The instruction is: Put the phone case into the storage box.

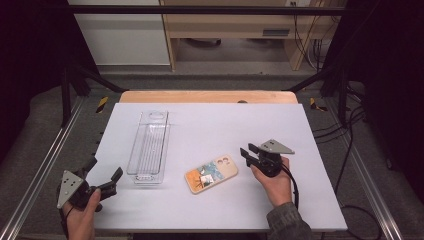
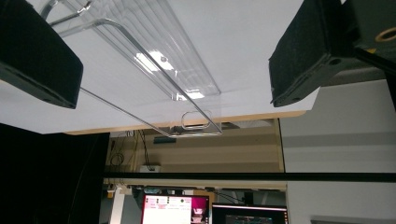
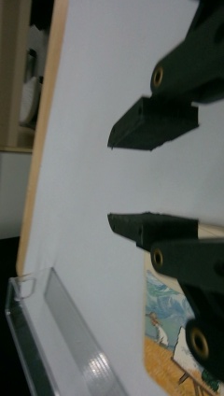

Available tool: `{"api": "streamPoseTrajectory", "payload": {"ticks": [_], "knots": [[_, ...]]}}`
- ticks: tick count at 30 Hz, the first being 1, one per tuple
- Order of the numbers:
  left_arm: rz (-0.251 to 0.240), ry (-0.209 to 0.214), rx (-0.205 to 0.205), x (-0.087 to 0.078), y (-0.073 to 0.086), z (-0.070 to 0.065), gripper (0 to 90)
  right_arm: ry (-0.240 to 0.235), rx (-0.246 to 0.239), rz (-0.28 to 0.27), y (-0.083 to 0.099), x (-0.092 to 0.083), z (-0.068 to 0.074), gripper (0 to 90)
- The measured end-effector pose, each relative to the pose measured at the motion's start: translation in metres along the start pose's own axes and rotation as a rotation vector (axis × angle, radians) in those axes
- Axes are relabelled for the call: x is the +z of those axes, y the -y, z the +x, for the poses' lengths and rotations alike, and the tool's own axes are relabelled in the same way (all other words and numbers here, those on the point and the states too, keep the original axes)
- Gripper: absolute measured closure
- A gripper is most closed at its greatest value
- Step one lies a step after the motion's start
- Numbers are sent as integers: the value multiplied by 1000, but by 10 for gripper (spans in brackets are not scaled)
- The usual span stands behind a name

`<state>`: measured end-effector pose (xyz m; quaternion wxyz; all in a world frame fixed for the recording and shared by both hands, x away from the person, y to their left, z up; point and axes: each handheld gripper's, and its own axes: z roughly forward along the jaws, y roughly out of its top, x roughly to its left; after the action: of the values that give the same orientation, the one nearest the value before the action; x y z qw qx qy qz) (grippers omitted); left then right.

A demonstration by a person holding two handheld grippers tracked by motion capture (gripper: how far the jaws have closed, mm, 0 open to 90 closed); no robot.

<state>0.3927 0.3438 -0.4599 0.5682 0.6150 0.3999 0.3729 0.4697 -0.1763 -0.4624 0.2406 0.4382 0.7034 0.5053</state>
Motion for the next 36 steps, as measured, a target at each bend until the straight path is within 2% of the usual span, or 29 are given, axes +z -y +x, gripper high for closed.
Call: {"api": "streamPoseTrajectory", "payload": {"ticks": [3, 4, 5, 6, 7, 8, 9, 10, 11, 12, 15, 18, 20, 21, 24, 25, 26, 27, 29, 30, 31, 33, 34, 36], "knots": [[0, 19, -1, 0, 0, -2, 24, 21, 18, -46, 4, -17, 2, 275], [1, 25, 3, 0, -1, -2, 18, 32, 7, -64, 8, -28, 2, 165], [-1, 29, 1, 0, -2, -3, 18, 32, 7, -64, 8, -28, 2, 165], [-1, 32, -1, -1, -2, -3, 19, 41, 4, -85, 11, -34, 1, 127], [-4, 34, 1, -1, -3, -4, 18, 63, -2, -133, 17, -42, -2, 57], [-2, 33, 12, -2, -5, -4, 18, 63, -2, -133, 17, -42, -2, 57], [-7, 33, 23, -4, -8, -7, 18, 62, 9, -175, 20, -51, -4, 61], [-7, 33, 23, -4, -8, -7, 18, 62, 9, -175, 20, -51, -4, 61], [-10, 36, 32, -6, -10, -10, 18, 55, -9, -191, 23, -56, -6, 74], [-6, 35, 45, -6, -11, -12, 18, 53, -26, -183, 23, -57, -6, 88], [-10, 47, 73, -7, -19, -18, 18, 86, -61, -167, 25, -61, -8, 85], [-14, 62, 65, -8, -25, -23, 19, 93, -68, -176, 26, -64, -9, 79], [-3, 91, 63, -7, -30, -29, 18, 104, -82, -196, 31, -67, -10, 69], [8, 105, 55, -4, -32, -32, 18, 101, -73, -198, 33, -68, -12, 65], [64, 155, 60, 5, -37, -46, 18, 84, -47, -217, 33, -70, -16, 61], [101, 197, 51, 12, -40, -58, 19, 84, -49, -230, 32, -73, -18, 60], [101, 197, 51, 12, -40, -58, 18, 84, -49, -230, 32, -73, -18, 60], [145, 235, 74, 21, -42, -72, 19, 83, -45, -232, 33, -74, -19, 59], [177, 264, 112, 28, -45, -87, 19, 81, -42, -226, 34, -74, -20, 59], [177, 264, 112, 28, -45, -87, 20, 81, -42, -226, 34, -74, -20, 59], [190, 284, 118, 32, -46, -93, 20, 81, -40, -222, 35, -73, -20, 59], [230, 349, 129, 42, -48, -111, 20, 80, -48, -218, 35, -73, -19, 60], [230, 349, 129, 42, -48, -111, 21, 80, -48, -218, 35, -73, -19, 60], [257, 379, 150, 48, -48, -122, 21, 82, -43, -217, 35, -72, -19, 61]]}}
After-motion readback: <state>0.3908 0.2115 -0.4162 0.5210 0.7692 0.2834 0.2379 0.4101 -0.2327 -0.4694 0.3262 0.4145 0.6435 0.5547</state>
